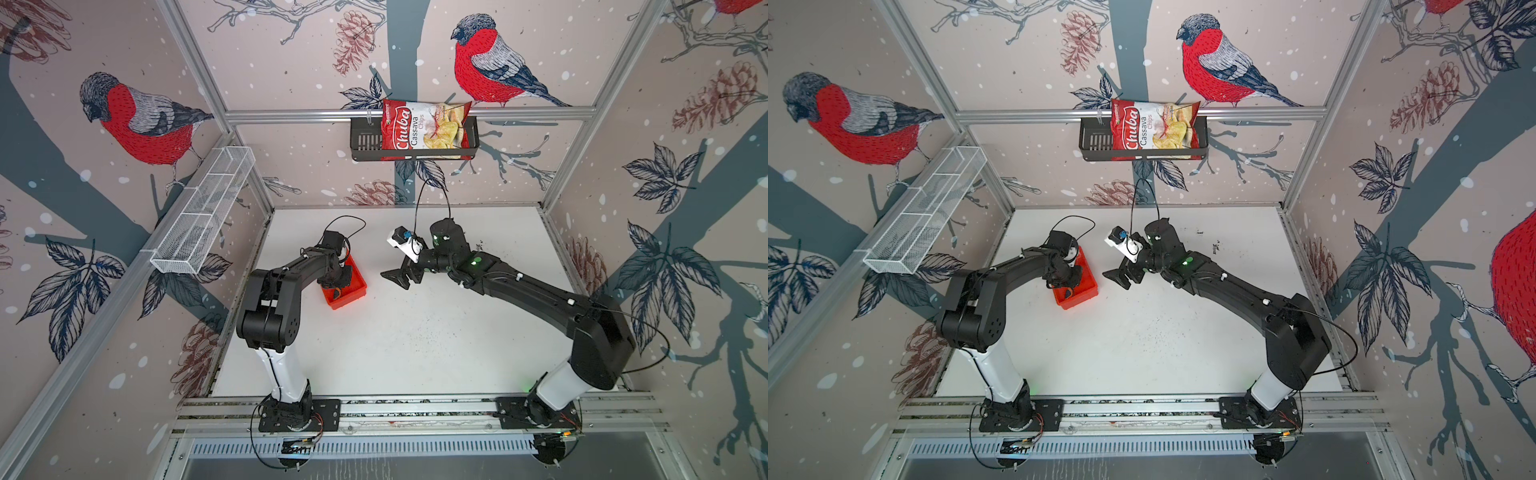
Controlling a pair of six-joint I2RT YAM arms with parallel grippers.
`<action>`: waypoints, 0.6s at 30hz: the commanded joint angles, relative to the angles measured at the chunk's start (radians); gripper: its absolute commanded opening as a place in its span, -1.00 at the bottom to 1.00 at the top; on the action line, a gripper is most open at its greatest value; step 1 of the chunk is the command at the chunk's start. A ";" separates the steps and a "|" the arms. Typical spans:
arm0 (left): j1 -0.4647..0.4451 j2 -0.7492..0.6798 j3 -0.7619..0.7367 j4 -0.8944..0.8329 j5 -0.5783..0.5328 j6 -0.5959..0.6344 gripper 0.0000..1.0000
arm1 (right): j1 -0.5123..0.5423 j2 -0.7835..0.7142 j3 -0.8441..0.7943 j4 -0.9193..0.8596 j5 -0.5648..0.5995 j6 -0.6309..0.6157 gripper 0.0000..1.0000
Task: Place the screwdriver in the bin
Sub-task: 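Lower the screwdriver into the red bin and open the left gripper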
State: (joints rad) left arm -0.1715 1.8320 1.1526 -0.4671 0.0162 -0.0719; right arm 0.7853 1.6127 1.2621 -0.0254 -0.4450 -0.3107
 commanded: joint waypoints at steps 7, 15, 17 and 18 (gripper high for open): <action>-0.003 -0.067 -0.009 -0.001 -0.016 -0.011 -0.13 | -0.003 -0.008 0.008 0.002 -0.002 0.002 0.99; -0.010 -0.188 -0.041 0.046 -0.006 -0.027 0.04 | -0.016 -0.034 -0.003 0.020 0.003 0.020 0.99; -0.010 -0.229 -0.052 0.068 -0.006 -0.041 0.17 | -0.018 -0.042 -0.007 0.027 0.004 0.026 0.99; -0.010 -0.244 -0.054 0.075 -0.005 -0.047 0.21 | -0.021 -0.046 -0.010 0.031 0.003 0.031 0.99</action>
State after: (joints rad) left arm -0.1806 1.6234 1.1061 -0.4408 0.0013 -0.0975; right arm 0.7677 1.5806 1.2568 -0.0250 -0.4442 -0.3046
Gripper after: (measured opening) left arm 0.595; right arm 0.995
